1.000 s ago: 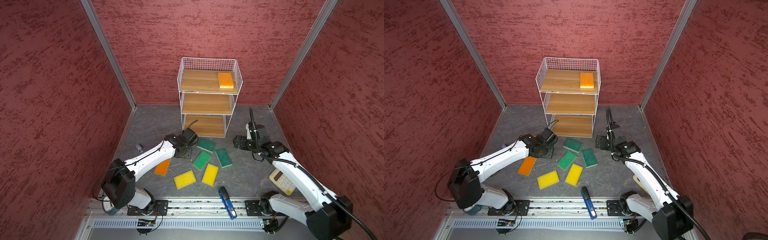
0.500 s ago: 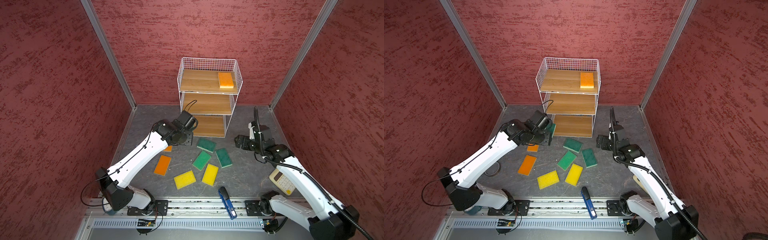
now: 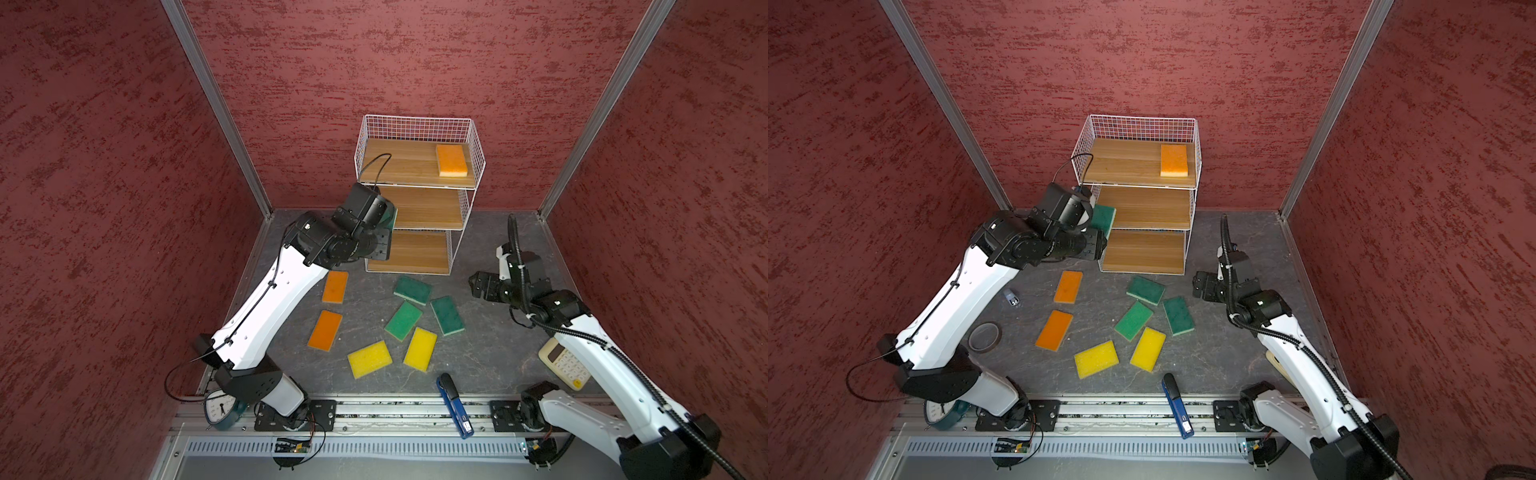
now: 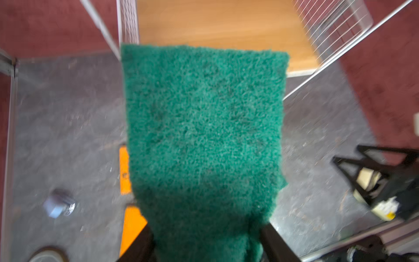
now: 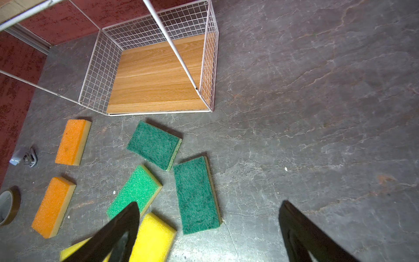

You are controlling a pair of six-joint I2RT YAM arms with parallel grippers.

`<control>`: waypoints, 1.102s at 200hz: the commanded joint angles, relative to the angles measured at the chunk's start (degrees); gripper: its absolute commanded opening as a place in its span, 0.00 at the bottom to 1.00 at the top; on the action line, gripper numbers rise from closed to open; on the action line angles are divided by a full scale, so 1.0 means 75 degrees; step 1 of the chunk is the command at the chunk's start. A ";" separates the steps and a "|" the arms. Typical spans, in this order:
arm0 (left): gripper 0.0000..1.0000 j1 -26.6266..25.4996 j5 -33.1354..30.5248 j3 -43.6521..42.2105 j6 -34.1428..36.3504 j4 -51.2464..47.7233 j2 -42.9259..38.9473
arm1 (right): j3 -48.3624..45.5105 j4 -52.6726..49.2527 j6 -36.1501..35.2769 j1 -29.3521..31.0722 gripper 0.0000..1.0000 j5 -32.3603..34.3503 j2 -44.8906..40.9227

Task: Place and organize the cleaning sponges onto the shelf
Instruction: 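Lift the dark green sponge with the left gripper up to the top shelf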

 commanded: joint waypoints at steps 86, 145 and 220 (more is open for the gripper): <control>0.59 0.0175 0.0639 0.2579 0.0290 0.2148 0.1707 | 0.0020 0.0098 -0.0212 -0.0079 0.96 -0.0277 -0.0069; 0.60 0.0236 0.0429 0.2589 0.0359 0.3525 0.1933 | 0.0099 -0.0105 -0.0299 -0.0076 0.96 -0.0219 -0.0133; 0.60 0.0529 0.0492 0.3193 0.0802 0.4085 0.2747 | 0.0088 -0.0068 -0.0246 -0.0082 0.96 -0.0196 -0.0071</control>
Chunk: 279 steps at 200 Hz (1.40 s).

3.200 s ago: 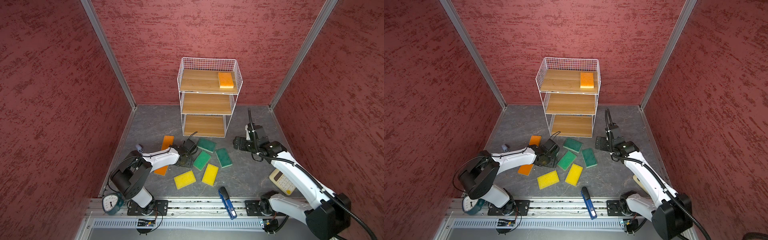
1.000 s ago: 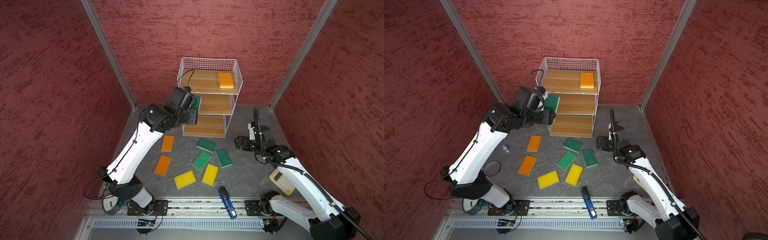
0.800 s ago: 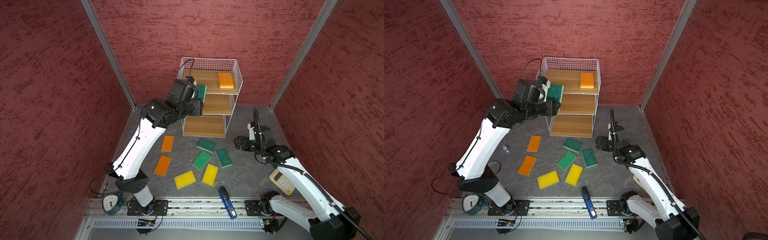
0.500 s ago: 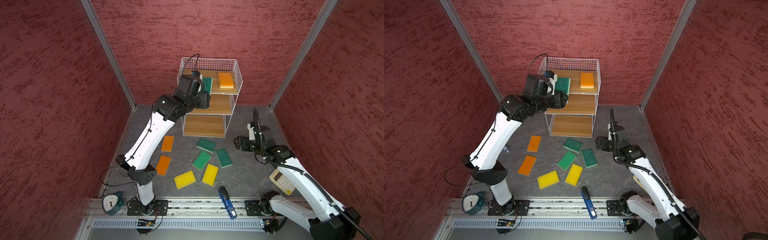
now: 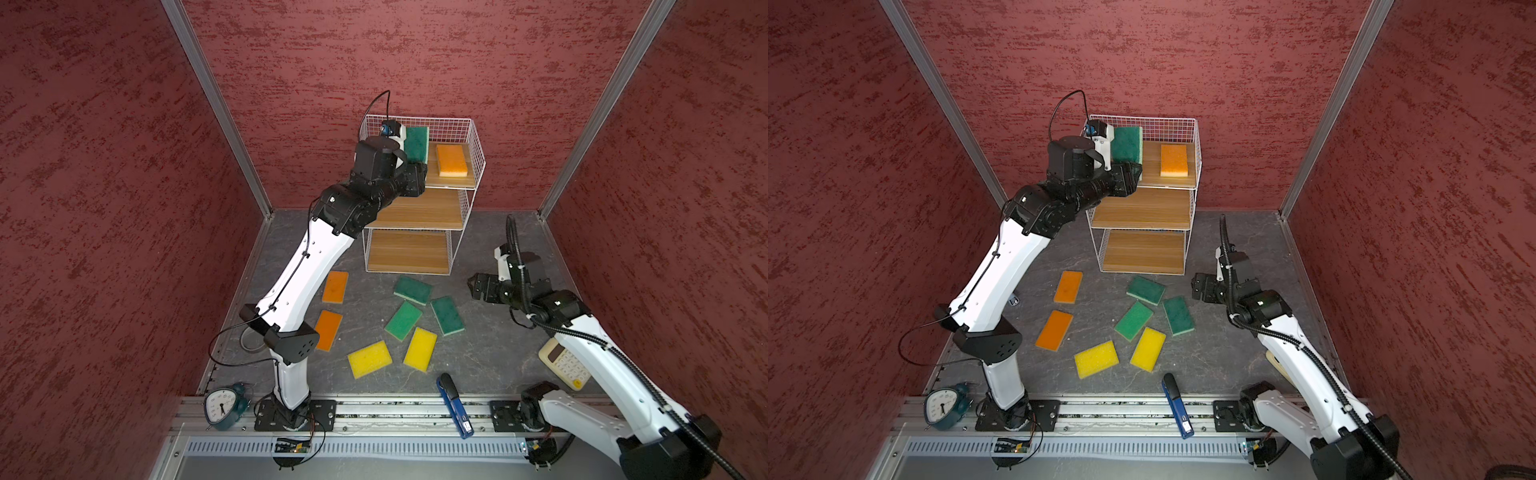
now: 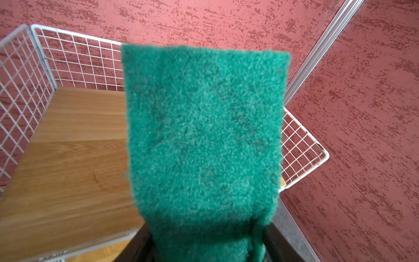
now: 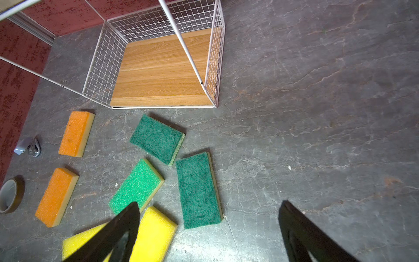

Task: Place and organize the cleaning sponges onto the shelf
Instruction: 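Lift the dark green sponge with the left gripper up to the top shelf, then lower the dark green sponge beside the orange sponge on the top shelf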

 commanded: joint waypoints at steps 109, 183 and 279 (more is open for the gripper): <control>0.59 0.0200 -0.0811 0.0792 0.0574 0.0527 0.1151 | 0.0107 0.0056 -0.0003 -0.0079 0.96 0.0039 0.0165; 0.60 0.0247 -0.0647 0.0769 0.0154 0.0679 0.1402 | 0.0088 0.0197 0.0054 -0.0081 0.97 -0.0038 0.0286; 0.61 0.0241 -0.0503 0.0766 -0.0124 0.0649 0.1495 | 0.0016 0.0204 0.0248 -0.0084 0.96 -0.0049 0.0204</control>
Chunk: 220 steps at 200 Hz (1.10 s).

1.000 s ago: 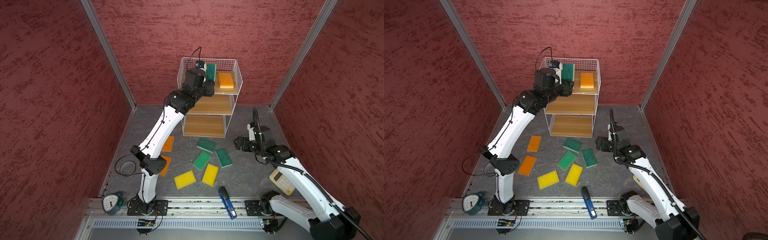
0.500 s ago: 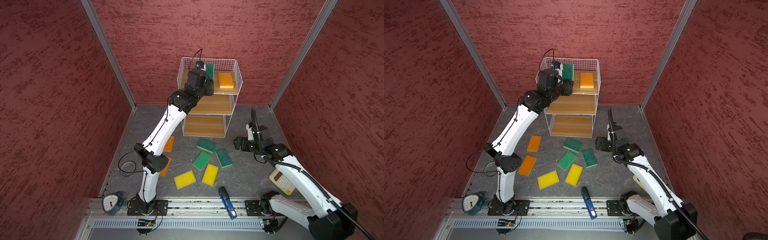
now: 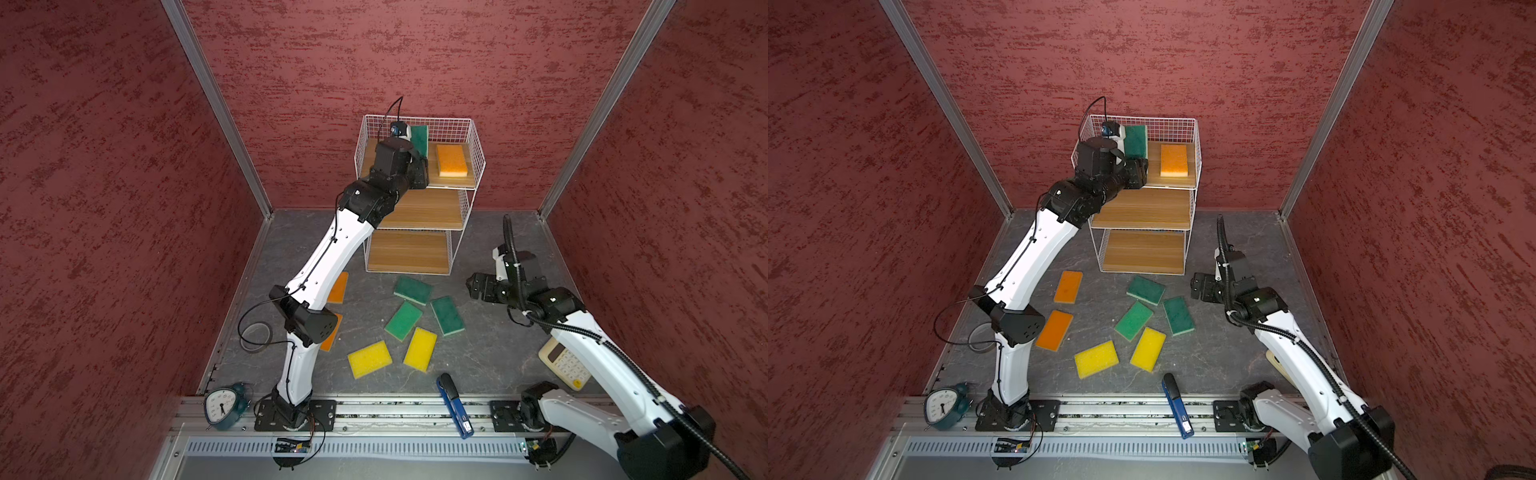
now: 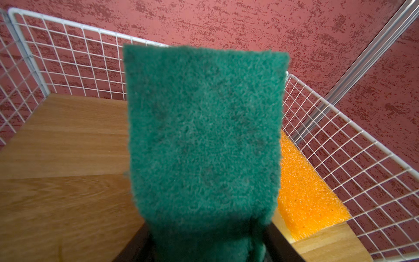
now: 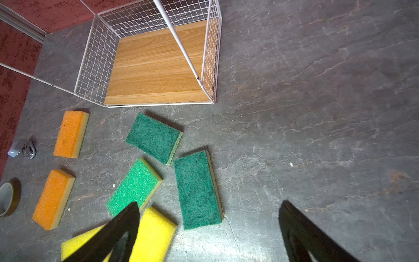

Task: Place and organize the cleaning sponges onto the shelf
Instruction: 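Lower the dark green sponge beside the orange sponge on the top shelf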

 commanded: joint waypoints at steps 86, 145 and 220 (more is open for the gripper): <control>0.62 -0.0316 -0.0738 0.0148 0.0214 -0.0287 0.0117 | -0.0181 0.0125 0.0190 -0.0084 0.96 -0.0030 -0.0447; 0.63 -0.0249 -0.0855 0.0169 0.0167 -0.0497 0.0111 | -0.0353 0.0217 0.0392 -0.0083 0.96 -0.0146 -0.0623; 0.67 -0.0184 -0.0944 0.0197 0.0080 -0.0664 0.0234 | -0.0381 0.0247 0.0458 -0.0082 0.97 -0.0201 -0.0638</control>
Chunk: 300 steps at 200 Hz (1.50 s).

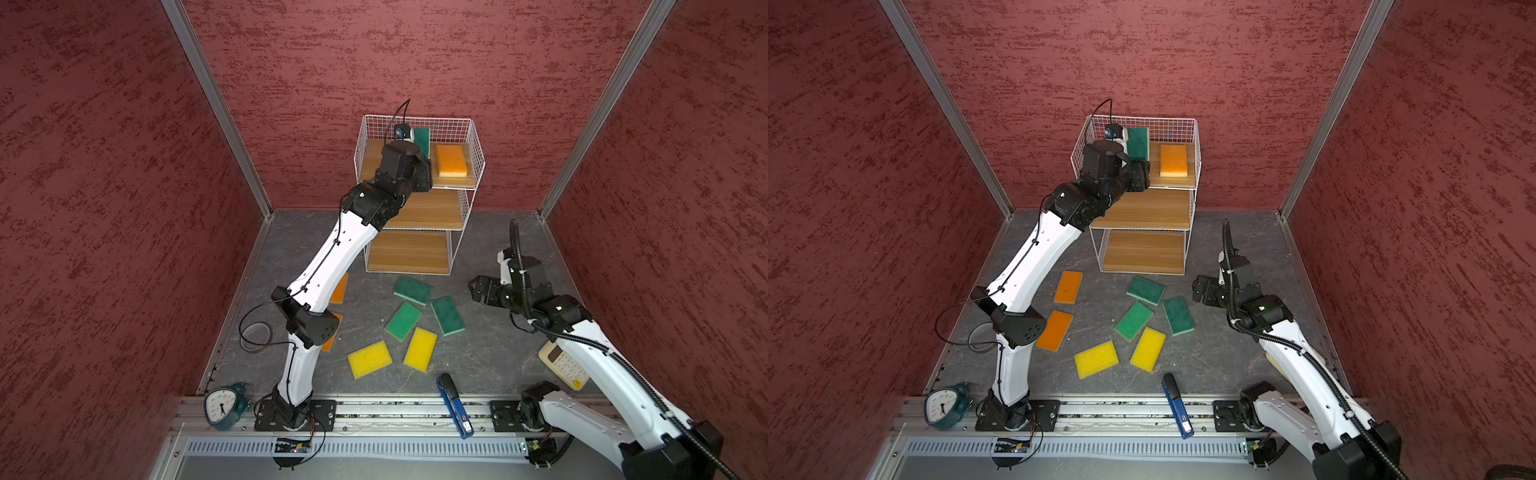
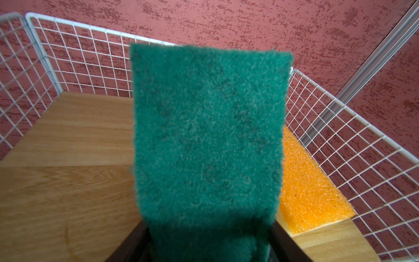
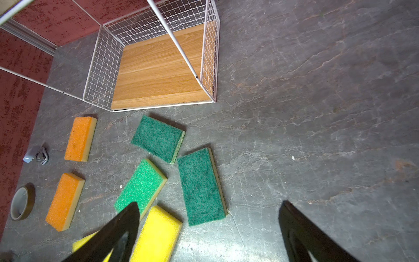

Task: Place and organize the cleaning sponges onto the shelf
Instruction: 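Lower the dark green sponge beside the orange sponge on the top shelf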

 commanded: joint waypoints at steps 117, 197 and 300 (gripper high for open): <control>0.74 0.0131 -0.0151 0.0163 -0.0267 -0.0428 0.0231 | -0.0015 0.0232 0.0066 -0.0079 0.97 -0.0238 0.0010; 0.76 0.0130 -0.0030 0.0161 -0.0428 -0.0610 0.0161 | -0.0037 0.0225 0.0084 -0.0083 0.97 -0.0257 -0.0026; 0.75 0.0527 0.1646 0.0124 -0.1520 -0.0909 -0.0202 | -0.0041 0.0223 0.0142 -0.0075 0.97 -0.0222 -0.0108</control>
